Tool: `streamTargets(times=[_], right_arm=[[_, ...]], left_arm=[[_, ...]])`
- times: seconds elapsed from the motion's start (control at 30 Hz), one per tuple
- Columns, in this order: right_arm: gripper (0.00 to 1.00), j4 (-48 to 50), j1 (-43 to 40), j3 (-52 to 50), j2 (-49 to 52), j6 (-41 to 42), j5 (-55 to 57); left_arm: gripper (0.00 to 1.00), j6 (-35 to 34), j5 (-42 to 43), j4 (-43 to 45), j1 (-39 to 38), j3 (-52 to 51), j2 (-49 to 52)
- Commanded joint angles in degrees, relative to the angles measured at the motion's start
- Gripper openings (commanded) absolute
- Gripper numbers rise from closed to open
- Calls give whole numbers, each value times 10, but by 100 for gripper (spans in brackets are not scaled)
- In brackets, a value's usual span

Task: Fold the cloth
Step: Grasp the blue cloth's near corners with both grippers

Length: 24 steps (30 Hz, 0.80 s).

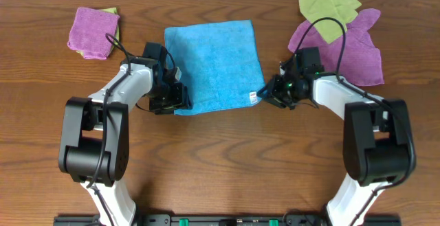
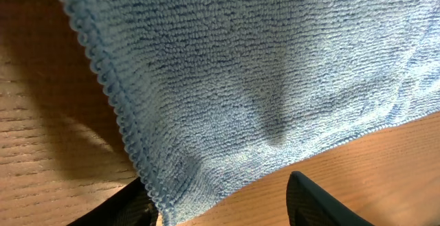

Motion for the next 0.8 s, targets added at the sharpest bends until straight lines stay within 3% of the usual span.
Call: streamTargets(times=[0.0, 0.07, 0.13, 0.17, 0.27, 0.53, 0.77], right_arm=[[14, -2, 7, 2, 27, 10, 15], [9, -2, 7, 2, 27, 11, 14], [6, -3, 7, 2, 26, 13, 8], [2, -6, 7, 2, 26, 13, 7], [1, -27, 7, 2, 26, 9, 6], [1, -104, 6, 2, -2, -38, 41], [2, -186, 7, 2, -104, -64, 101]], left_arm=[[60, 6, -1, -3, 0, -12, 6], [55, 6, -1, -4, 0, -12, 6], [43, 6, -1, -4, 0, -12, 6], [35, 6, -1, -4, 0, -12, 6], [8, 6, -1, -4, 0, -12, 6], [6, 6, 2, -31, 0, -12, 6], [6, 27, 2, -82, -1, -12, -5]])
